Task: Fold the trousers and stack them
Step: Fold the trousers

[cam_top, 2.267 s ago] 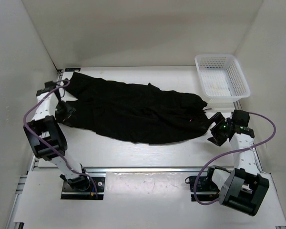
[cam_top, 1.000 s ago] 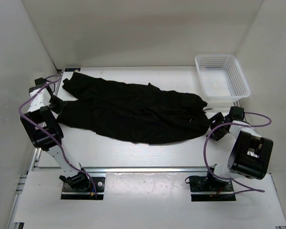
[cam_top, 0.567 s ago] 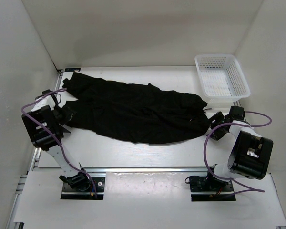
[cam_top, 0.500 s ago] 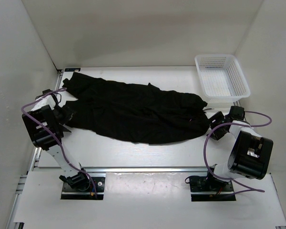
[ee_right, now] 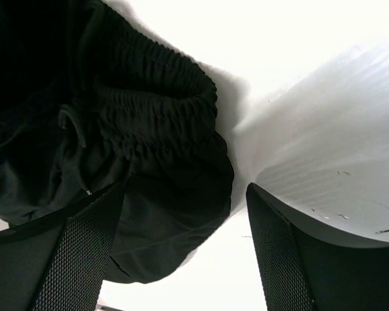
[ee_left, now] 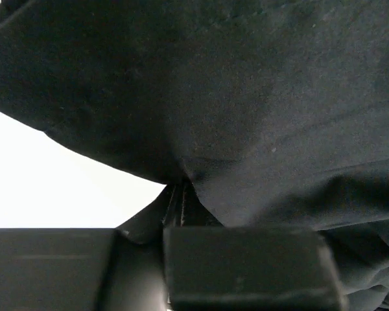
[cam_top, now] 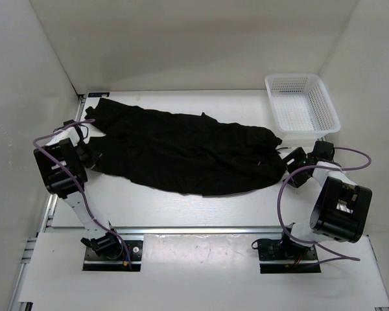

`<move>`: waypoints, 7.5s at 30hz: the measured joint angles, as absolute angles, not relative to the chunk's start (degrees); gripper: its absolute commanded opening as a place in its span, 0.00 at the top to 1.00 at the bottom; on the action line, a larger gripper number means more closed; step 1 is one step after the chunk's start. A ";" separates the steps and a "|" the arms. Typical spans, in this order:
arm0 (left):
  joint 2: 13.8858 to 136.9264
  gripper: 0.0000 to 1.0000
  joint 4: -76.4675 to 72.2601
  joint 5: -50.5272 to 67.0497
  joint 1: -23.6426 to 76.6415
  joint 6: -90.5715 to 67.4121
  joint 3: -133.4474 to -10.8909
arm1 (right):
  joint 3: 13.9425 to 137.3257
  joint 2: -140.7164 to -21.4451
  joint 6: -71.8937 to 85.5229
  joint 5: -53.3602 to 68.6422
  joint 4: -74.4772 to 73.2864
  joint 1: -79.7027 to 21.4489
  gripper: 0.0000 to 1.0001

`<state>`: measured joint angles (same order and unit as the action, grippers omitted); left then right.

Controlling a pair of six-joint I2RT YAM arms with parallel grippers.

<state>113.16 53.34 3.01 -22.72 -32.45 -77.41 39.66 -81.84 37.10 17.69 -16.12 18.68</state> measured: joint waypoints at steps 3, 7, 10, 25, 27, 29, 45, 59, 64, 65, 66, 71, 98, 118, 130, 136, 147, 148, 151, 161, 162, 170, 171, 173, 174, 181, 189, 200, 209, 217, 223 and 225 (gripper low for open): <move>112.99 0.65 53.32 2.11 -22.65 -32.29 -77.41 | 40.16 -82.06 37.10 17.69 -16.03 18.70 0.19; 111.11 0.42 53.32 0.97 -22.65 -31.99 -77.36 | 40.29 -82.13 37.10 17.74 -16.05 18.70 0.19; 109.08 0.21 53.17 -0.19 -22.65 -31.64 -77.36 | 40.32 -82.13 37.10 17.93 -16.05 18.70 0.19; 114.10 0.90 52.60 -0.64 -22.70 -32.40 -78.94 | 41.04 -84.68 36.86 18.15 -15.94 18.70 0.22; 114.32 0.90 52.69 -0.54 -22.70 -32.36 -79.40 | 41.32 -85.47 36.71 18.13 -15.33 18.68 0.40; 114.41 0.90 52.60 -0.56 -22.68 -32.40 -79.68 | 41.47 -86.32 36.60 17.93 -14.70 18.68 0.60; 108.97 0.90 56.36 -0.82 -23.22 -33.52 -86.26 | 44.88 -69.54 36.88 13.91 -23.55 18.79 1.00; 86.50 0.90 61.52 -0.38 -26.72 -34.52 -88.27 | 52.31 -44.10 34.65 6.81 -45.50 19.00 1.00; 78.87 0.90 63.22 -0.16 -29.78 -33.78 -84.75 | 52.34 -37.28 34.54 2.09 -55.18 17.56 1.00; 77.49 0.90 63.57 -0.21 -30.09 -33.58 -84.09 | 52.36 -36.25 34.61 1.17 -56.60 17.15 1.00; 76.14 0.90 63.88 -0.19 -30.24 -33.43 -83.44 | 52.36 -35.05 34.85 0.34 -57.89 16.53 1.00; 73.84 0.90 64.62 0.34 -28.82 -32.34 -83.24 | 52.60 -32.29 35.86 -2.09 -61.43 15.35 1.00; 140.16 0.00 60.64 1.23 -8.25 -28.71 -154.61 | 61.43 -72.90 36.67 -6.26 -40.45 14.98 0.00; 113.14 0.04 57.65 -3.01 -14.90 -23.05 -129.49 | 71.55 -70.54 31.86 -6.55 -40.47 10.50 0.00; 127.66 0.08 57.06 2.61 -13.41 -24.03 -125.95 | 60.84 -68.40 33.08 -2.96 -42.33 1.02 0.00; 134.32 0.00 59.96 2.87 -11.99 -24.23 -126.15 | 56.90 -68.14 34.61 0.10 -43.18 1.10 0.00; 143.65 0.00 61.21 4.10 -9.61 -25.06 -136.68 | 40.16 -60.29 40.91 11.62 -41.30 8.78 0.00; 145.18 0.00 61.08 4.21 -9.17 -25.08 -138.12 | 38.87 -60.18 41.87 12.71 -40.62 9.02 0.00; 148.55 0.00 61.25 4.34 -7.90 -25.54 -140.05 | 35.94 -60.38 44.86 15.57 -37.45 9.17 0.00; 151.52 0.90 61.82 5.52 -6.57 -27.09 -143.65 | 34.30 -68.14 49.95 17.47 -26.30 9.69 0.22; 151.79 0.90 61.78 5.72 -6.57 -27.27 -143.85 | 34.50 -69.19 49.80 16.91 -25.78 9.69 0.30; 149.34 0.90 61.14 4.82 -6.79 -28.42 -143.00 | 35.27 -77.54 49.80 13.23 -22.57 9.17 1.00; 148.09 0.90 60.95 4.51 -6.83 -28.51 -141.78 | 35.66 -78.24 49.56 12.99 -22.57 9.10 1.00; 144.35 0.90 60.58 3.64 -7.25 -28.53 -138.08 | 37.01 -79.15 49.04 12.45 -22.52 8.95 1.00; 141.88 0.90 60.27 3.14 -7.62 -28.56 -135.28 | 37.80 -79.31 48.86 12.23 -22.55 8.88 1.00; 121.73 0.90 59.77 -2.83 -13.41 -28.60 -113.47 | 40.82 -76.55 47.09 10.72 -24.53 8.84 1.00; 108.20 0.00 60.20 -7.11 -18.59 -29.12 -88.73 | 37.80 -58.61 46.96 6.96 -34.30 8.95 0.29; 100.88 0.10 61.49 -8.29 -19.00 -29.34 -90.67 | 44.80 -50.17 41.32 -0.80 -45.67 9.02 0.16; 100.05 0.70 62.67 -11.22 -18.94 -29.12 -94.15 | 53.56 -56.60 36.99 -5.76 -44.36 9.04 0.89; 105.71 0.17 60.95 -8.80 -17.91 -29.08 -92.25 | 61.76 -77.97 31.00 -1.28 -39.70 9.06 0.48; 105.54 0.30 60.34 -8.82 -17.78 -29.93 -90.15 | 61.87 -83.50 31.29 0.05 -36.12 9.45 0.55; 104.97 0.31 59.96 -9.30 -18.00 -30.52 -89.41 | 61.76 -85.47 31.66 0.67 -34.17 9.78 0.55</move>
